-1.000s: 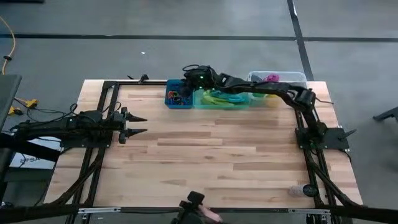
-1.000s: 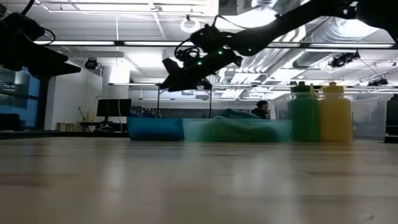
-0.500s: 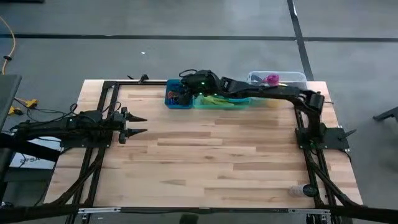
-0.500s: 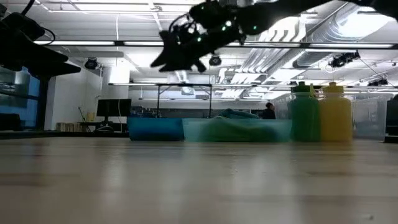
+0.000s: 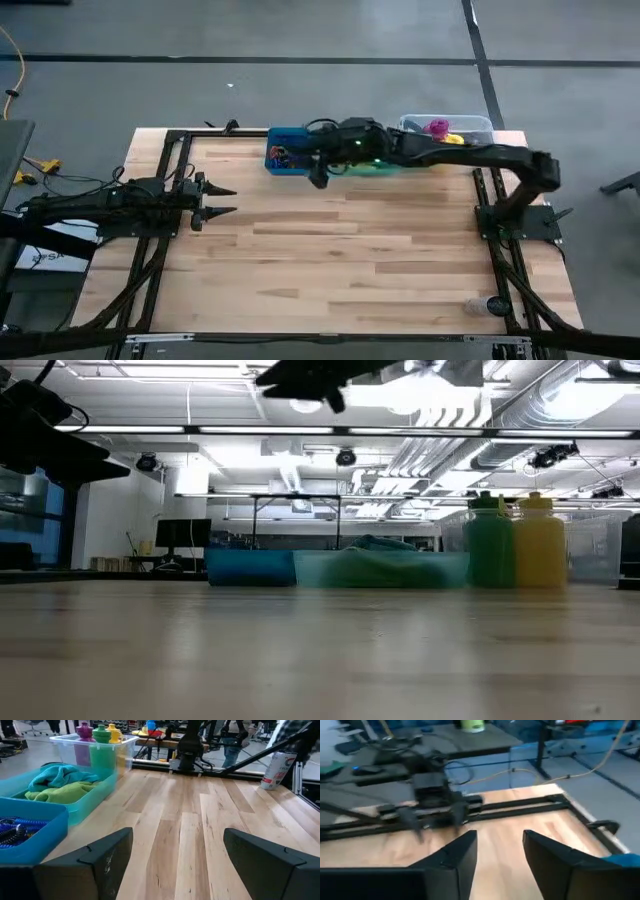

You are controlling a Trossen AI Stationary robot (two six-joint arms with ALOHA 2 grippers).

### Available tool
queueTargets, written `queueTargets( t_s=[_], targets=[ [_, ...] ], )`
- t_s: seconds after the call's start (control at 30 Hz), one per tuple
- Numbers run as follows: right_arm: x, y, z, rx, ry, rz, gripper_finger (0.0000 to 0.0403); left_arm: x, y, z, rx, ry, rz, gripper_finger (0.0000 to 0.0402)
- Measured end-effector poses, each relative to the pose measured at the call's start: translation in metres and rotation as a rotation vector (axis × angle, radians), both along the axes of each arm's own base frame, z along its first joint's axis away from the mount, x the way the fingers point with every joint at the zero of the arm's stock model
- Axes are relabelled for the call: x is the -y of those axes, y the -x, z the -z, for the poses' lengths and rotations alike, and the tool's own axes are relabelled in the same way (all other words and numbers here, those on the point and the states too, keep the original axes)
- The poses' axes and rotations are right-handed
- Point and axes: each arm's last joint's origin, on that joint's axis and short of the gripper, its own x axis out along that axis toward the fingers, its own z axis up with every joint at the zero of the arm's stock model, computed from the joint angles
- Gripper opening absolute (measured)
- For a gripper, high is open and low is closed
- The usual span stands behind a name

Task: Pick & Place Sports Items
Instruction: Return to Home Position

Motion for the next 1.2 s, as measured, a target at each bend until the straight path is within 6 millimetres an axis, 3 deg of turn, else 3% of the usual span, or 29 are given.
queueTargets(
  t_s=[0.2, 0.37, 0.8, 1.03, 1.2],
  targets=[
    [-0.023, 0.029, 0.001, 0.014, -0.029, -0.049, 0.0111, 0.0, 0.0, 0.0, 0.0, 0.0, 0.0, 0.0254],
    [-0.037, 0.058, 0.018, 0.067, -0.013, -0.076, 0.0103, 0.0, 0.0, 0.0, 0.0, 0.0, 0.0, 0.0254],
    [-0.046, 0.133, 0.088, 0.169, 0.016, -0.074, 0.0087, 0.0, 0.0, 0.0, 0.0, 0.0, 0.0, 0.0254],
    [-0.05, 0.177, 0.127, 0.219, 0.173, -0.109, 0.0086, 0.0, 0.0, 0.0, 0.0, 0.0, 0.0, 0.0254],
    [-0.053, 0.208, 0.149, 0.236, 0.192, -0.116, 0.0086, 0.0, 0.0, 0.0, 0.0, 0.0, 0.001, 0.0254]
  ],
)
